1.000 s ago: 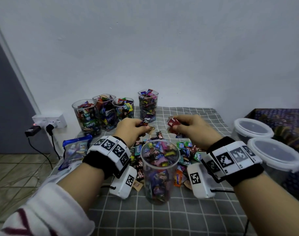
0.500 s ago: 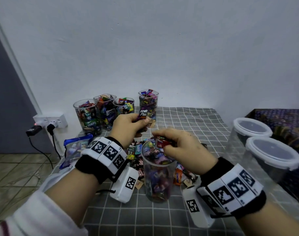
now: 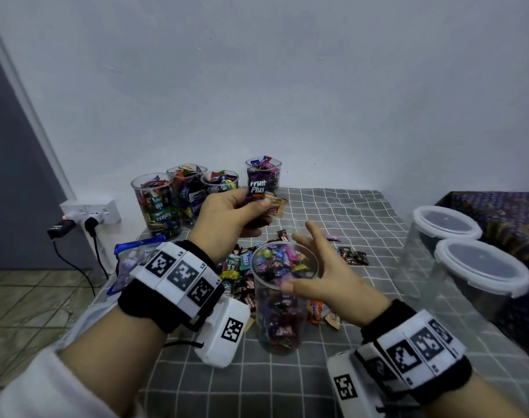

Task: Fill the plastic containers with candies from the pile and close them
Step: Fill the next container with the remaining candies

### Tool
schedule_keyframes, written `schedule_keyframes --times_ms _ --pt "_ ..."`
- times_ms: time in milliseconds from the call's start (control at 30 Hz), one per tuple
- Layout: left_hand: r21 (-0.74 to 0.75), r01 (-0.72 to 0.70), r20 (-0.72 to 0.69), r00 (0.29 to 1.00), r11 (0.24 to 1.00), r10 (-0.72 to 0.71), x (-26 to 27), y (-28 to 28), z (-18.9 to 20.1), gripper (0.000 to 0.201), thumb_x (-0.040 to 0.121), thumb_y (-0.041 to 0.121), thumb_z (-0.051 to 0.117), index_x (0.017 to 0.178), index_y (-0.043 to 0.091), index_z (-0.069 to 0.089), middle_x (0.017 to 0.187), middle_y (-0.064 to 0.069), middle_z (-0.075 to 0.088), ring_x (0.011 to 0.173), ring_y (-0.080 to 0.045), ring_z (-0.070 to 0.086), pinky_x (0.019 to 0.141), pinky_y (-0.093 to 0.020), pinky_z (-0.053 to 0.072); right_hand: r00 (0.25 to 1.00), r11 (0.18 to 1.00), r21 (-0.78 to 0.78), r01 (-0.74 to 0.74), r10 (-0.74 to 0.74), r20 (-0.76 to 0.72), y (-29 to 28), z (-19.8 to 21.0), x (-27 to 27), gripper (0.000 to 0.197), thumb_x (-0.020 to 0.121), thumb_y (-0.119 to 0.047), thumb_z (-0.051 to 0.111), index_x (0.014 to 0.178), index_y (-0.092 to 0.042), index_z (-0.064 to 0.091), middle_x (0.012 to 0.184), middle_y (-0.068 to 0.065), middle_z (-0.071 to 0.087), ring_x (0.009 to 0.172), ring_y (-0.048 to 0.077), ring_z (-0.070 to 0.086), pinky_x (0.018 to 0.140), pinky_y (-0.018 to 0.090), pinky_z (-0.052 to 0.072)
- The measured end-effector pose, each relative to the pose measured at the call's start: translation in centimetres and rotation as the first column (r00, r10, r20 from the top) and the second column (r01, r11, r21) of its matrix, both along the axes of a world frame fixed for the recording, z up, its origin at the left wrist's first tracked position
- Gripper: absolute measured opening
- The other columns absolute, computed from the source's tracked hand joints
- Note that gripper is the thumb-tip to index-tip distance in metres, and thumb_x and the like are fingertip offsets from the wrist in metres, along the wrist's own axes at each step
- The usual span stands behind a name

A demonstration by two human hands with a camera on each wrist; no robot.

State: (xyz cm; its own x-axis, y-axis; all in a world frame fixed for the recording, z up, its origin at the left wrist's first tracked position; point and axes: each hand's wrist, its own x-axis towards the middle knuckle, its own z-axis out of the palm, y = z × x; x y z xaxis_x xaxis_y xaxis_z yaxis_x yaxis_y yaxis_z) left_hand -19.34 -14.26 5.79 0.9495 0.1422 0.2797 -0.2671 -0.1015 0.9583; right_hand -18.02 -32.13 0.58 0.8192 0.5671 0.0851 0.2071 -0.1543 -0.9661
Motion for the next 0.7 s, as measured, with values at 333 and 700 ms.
schedule_keyframes --times_ms 333,700 --pt "-0.013 0.188 -0.125 0.974 0.982 -0.188 -0.8 -1.7 -0.9 0.013 0.086 0.002 0.059 0.09 0.011 0.068 0.076 -0.004 0.069 0.067 -0.008 0.067 0.055 -0.02 0.056 0.997 0.996 0.058 -0.074 0.075 -0.003 -0.4 -0.8 0.3 0.073 0.066 0.003 0.08 0.122 -0.023 0.041 0.12 -0.001 0.058 0.105 0.0 0.061 0.088 0.013 0.046" --pt "0.177 0.233 -0.155 0.966 0.956 -0.207 -0.7 -1.6 -0.6 0.023 0.085 -0.005 0.057 0.084 0.016 0.066 0.084 0.0 0.066 0.071 -0.003 0.062 0.051 -0.021 0.053 0.999 0.998 0.035 -0.047 0.047 0.005 -0.3 -0.9 0.3 0.085 0.061 -0.008 0.085 0.122 -0.039 0.034 0.12 -0.005 0.062 0.108 0.004 0.061 0.092 0.018 0.047"
